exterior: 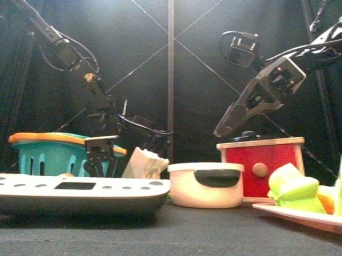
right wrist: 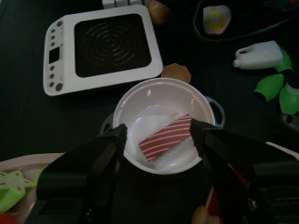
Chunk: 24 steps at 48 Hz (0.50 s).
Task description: Grab apple half
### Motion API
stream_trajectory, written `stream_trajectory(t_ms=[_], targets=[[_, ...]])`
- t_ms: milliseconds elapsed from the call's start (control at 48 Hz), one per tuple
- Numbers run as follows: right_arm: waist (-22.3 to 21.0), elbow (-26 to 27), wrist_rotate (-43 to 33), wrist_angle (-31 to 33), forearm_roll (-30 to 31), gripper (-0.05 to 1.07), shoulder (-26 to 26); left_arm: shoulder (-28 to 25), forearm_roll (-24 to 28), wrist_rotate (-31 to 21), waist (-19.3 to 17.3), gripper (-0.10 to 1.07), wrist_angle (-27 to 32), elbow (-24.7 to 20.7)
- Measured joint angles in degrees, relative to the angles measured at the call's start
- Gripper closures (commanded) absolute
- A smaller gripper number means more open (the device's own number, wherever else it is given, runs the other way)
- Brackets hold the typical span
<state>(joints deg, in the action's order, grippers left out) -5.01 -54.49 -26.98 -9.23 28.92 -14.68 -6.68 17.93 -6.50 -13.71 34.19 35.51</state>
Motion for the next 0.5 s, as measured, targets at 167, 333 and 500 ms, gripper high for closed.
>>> stream_trajectory(t_ms=[167,333,500], targets=[[0.00,0.00,0.00,0.09,0.00,0.11,0.00,0.00,0.00,0.00,0.00,0.20,-0.53,0.44],[-0.09,0.00,-0.18,0.88,-0.09,0.11,0.00,0.26,-0.62,0.00,0.00,0.20,-0.26,0.97],[0.00,0.00,-0.18,1.49,-0.18,0.11,0.09,1.14,-1.05,-0.09,0.35,0.20,1.32,1.05]])
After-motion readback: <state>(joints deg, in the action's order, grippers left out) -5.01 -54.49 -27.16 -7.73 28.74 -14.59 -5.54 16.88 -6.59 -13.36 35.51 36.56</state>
